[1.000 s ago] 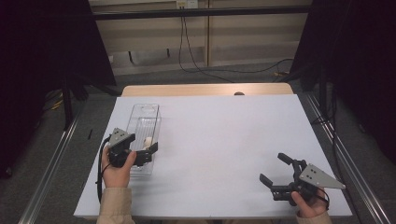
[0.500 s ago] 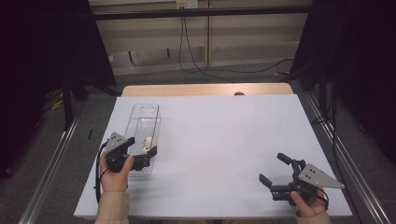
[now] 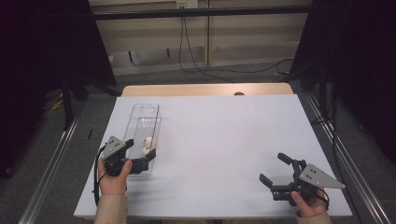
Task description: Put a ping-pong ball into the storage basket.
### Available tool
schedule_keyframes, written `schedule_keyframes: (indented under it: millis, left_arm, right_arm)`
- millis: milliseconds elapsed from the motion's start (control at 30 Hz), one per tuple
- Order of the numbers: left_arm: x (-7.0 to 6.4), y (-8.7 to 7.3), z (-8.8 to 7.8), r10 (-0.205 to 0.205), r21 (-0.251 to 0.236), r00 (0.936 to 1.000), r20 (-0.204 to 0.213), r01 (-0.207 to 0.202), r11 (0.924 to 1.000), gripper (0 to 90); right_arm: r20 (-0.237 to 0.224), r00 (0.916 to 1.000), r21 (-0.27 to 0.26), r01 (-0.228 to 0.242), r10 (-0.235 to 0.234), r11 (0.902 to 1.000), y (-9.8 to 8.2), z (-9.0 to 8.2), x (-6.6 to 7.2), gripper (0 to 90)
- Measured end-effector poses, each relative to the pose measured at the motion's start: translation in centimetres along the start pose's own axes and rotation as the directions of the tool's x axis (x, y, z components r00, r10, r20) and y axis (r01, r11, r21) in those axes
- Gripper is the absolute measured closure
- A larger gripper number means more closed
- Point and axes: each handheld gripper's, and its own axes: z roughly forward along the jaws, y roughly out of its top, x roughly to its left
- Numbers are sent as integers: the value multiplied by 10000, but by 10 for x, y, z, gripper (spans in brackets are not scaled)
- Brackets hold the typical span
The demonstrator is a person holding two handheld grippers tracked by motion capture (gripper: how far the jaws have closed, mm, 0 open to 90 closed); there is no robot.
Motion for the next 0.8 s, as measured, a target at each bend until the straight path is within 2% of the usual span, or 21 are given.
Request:
schedule_keyframes:
  millis: [267,400,800]
  left_arm:
    - [2,-5,-5,54,-191,9999,92,-52,9998,37]
    - [3,-7,-8,-75,-396,9998,168,82,9992,37]
    - [4,-13,-14,43,-474,9999,147,-36,9989,37]
  right_arm:
    - [29,10000,-11,-14,14,10000,0,-1,0,12]
    - [13,10000,-10,-5,5,10000,0,-1,0,12]
    - [4,10000,-27,16,-16,10000,0,-1,0,12]
